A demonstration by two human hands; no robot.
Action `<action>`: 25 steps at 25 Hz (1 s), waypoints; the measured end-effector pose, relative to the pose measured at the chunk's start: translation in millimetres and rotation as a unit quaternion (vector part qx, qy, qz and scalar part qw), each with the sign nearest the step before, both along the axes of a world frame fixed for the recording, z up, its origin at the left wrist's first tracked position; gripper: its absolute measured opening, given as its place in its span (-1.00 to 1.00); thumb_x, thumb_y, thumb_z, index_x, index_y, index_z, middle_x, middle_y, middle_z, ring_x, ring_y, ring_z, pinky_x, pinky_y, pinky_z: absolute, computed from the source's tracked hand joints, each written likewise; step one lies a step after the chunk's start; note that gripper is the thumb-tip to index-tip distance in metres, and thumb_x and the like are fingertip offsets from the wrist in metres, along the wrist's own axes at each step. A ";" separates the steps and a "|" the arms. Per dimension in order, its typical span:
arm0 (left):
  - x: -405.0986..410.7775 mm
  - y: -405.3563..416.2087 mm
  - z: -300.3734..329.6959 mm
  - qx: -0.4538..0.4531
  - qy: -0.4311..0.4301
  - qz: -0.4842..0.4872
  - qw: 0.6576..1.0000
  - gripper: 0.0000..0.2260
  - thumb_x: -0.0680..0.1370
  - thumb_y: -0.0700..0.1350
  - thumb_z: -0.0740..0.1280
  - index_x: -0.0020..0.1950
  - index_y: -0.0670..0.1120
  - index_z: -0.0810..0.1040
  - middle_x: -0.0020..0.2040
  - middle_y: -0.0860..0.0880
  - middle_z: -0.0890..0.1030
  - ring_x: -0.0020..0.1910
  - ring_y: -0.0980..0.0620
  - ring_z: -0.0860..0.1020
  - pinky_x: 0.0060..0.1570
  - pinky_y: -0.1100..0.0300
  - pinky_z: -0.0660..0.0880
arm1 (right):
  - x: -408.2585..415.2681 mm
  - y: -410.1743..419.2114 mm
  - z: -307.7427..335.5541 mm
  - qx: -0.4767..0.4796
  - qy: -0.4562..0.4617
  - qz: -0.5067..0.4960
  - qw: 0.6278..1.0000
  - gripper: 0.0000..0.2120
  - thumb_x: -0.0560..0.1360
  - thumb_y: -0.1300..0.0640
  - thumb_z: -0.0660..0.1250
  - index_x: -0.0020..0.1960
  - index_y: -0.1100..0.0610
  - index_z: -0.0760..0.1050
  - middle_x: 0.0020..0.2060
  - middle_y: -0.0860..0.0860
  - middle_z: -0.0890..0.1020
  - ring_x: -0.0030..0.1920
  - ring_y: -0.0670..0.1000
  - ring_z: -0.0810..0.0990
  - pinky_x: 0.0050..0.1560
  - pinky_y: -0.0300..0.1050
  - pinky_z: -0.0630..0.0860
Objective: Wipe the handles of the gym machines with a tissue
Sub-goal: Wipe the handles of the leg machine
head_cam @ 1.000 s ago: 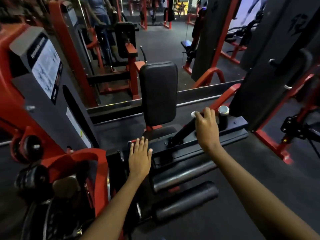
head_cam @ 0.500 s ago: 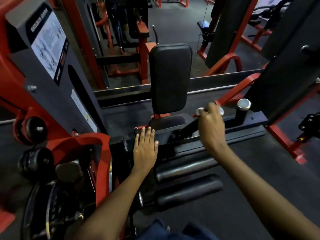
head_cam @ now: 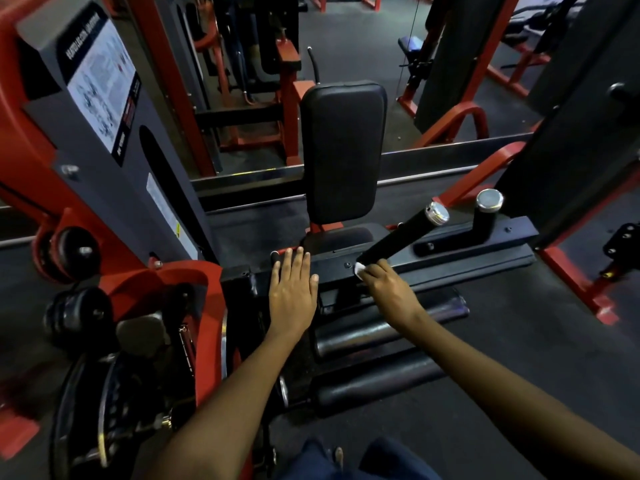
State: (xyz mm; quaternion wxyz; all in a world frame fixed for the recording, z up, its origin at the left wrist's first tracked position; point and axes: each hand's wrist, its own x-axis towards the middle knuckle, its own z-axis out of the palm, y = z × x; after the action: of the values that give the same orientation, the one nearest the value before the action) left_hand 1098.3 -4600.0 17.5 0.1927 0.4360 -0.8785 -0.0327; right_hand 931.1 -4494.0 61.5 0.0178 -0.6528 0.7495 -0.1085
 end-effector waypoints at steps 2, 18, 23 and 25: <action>-0.1 0.9 -1.5 -0.006 -0.002 0.004 1.000 -0.53 0.63 0.00 -0.02 0.40 -0.20 0.44 0.40 -0.13 0.45 0.44 -0.11 0.36 0.39 -0.07 0.29 | -1.6 -2.2 4.9 -0.064 -0.059 -0.079 0.993 -0.81 0.44 0.33 0.31 0.04 0.28 0.59 -0.07 0.18 0.59 0.04 0.20 0.51 -0.04 0.04 0.54; -2.4 -1.6 -4.4 -0.003 -0.005 0.003 1.000 -0.52 0.64 0.00 -0.04 0.40 -0.21 0.44 0.42 -0.15 0.43 0.45 -0.13 0.34 0.39 -0.10 0.32 | -13.2 -5.2 -16.5 -0.149 -0.317 -0.252 0.902 -0.82 0.46 0.45 0.26 0.02 0.34 0.55 0.04 0.28 0.52 0.10 0.24 0.48 0.13 -0.16 0.39; -2.5 -2.0 -5.5 -0.006 -0.013 0.004 1.000 -0.52 0.64 0.00 -0.04 0.40 -0.20 0.44 0.42 -0.15 0.43 0.45 -0.13 0.34 0.38 -0.10 0.32 | -43.7 0.0 33.1 -0.384 -0.603 -0.349 0.606 -0.75 0.47 0.40 0.29 -0.12 0.09 0.63 -0.26 -0.03 0.60 -0.16 0.00 0.50 -0.15 -0.27 0.45; -4.2 -2.4 -5.0 -0.005 -0.010 0.007 1.000 -0.53 0.64 0.00 -0.03 0.39 -0.21 0.45 0.42 -0.15 0.43 0.45 -0.13 0.33 0.38 -0.10 0.33 | -46.9 -12.8 44.5 -0.452 -0.602 -0.343 0.562 -0.79 0.51 0.40 0.25 0.06 0.18 0.54 -0.21 0.00 0.57 -0.24 -0.13 0.49 -0.15 -0.25 0.44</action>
State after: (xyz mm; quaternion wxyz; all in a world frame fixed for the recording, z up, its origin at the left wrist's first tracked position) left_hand 1094.1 -4602.4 12.5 0.1864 0.4413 -0.8775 -0.0230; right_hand 884.2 -4506.7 106.0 0.1290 -0.0529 0.5850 -0.7989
